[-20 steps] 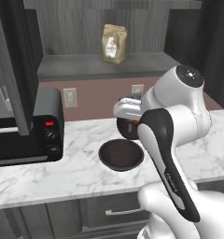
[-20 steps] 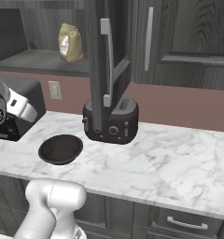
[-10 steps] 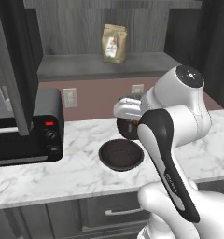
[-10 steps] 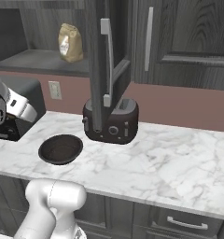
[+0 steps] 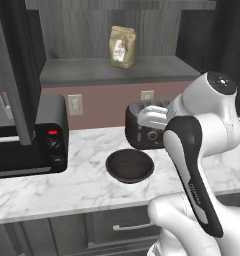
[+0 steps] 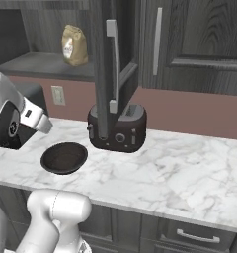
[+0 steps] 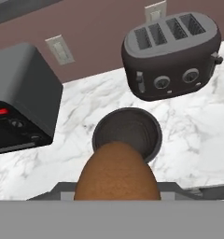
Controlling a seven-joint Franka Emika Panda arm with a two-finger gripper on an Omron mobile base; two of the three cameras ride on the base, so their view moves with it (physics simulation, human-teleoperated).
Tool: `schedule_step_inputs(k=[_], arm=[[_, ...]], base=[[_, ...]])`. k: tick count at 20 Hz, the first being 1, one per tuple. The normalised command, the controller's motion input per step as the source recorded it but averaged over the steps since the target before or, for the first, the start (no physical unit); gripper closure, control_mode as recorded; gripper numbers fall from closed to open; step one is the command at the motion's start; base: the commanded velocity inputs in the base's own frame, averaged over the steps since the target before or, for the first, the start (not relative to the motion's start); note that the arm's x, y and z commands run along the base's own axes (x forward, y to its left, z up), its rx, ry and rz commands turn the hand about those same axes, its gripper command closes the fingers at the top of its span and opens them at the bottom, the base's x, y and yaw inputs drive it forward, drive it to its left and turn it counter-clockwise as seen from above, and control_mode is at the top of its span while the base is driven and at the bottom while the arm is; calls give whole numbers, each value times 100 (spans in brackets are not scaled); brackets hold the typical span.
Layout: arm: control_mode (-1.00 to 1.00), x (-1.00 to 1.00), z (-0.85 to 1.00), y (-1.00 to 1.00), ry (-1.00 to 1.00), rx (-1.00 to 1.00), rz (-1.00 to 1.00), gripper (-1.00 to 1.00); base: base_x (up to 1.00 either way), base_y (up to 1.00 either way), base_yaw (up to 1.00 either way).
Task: Pick the egg and butter from the fridge and place them by the bowl for mixing.
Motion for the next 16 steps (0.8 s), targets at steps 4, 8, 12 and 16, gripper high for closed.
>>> schedule_step_inputs(k=[4,8,12,16], arm=[[-100,0,-29,-58,0,-2,-18,100],[-100,2,-39,-67,0,0,-15,100],[-100,15,-49,-47,0,0,-12,100],[-100,17,-47,-31,0,0,-18,100]], base=[[0,0,0],[0,0,0],[0,0,0],[0,0,0]])
